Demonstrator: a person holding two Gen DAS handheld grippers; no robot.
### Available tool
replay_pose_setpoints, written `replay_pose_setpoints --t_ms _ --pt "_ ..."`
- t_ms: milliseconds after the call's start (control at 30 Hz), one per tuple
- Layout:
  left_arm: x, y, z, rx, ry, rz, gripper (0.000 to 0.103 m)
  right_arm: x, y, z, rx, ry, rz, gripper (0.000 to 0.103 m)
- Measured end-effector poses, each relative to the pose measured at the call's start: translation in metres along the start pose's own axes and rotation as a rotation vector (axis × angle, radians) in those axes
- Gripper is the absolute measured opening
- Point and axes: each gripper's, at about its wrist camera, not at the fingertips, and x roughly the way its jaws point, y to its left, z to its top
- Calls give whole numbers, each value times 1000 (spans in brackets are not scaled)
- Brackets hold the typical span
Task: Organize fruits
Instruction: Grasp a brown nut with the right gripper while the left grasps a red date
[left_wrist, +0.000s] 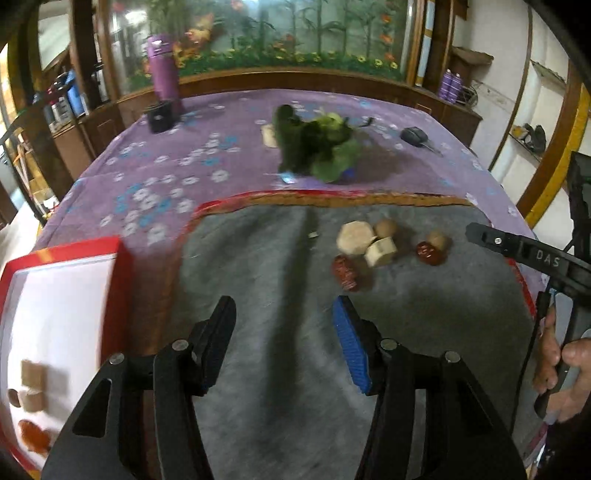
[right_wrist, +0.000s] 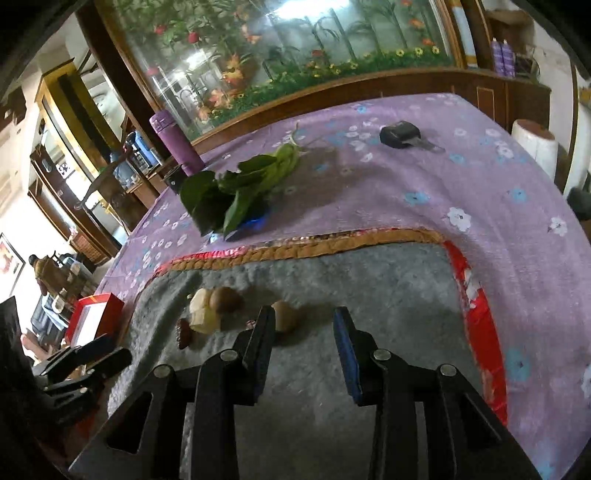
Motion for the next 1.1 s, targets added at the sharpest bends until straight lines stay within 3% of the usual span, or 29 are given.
replay_pose_setpoints --t_ms 133,467,700,767,933,1100 --pt "9 -21 9 49 -11 -8 53 11 0 2 -21 15 20 35" --pt "45 -35 13 82 60 -42 53 38 9 -4 -68 58 25 32" --pt "62 -37 20 92 52 -53 48 44 21 -6 -163 75 -81 26" --pt "63 -38 22 98 44 -56 45 46 27 -7 -198 74 -114 27" --pt "57 -41 17 115 34 -79 15 44 23 -5 -191 76 -112 24" --pt "49 -36 9 109 43 -116 14 28 12 -12 -115 85 -53 23"
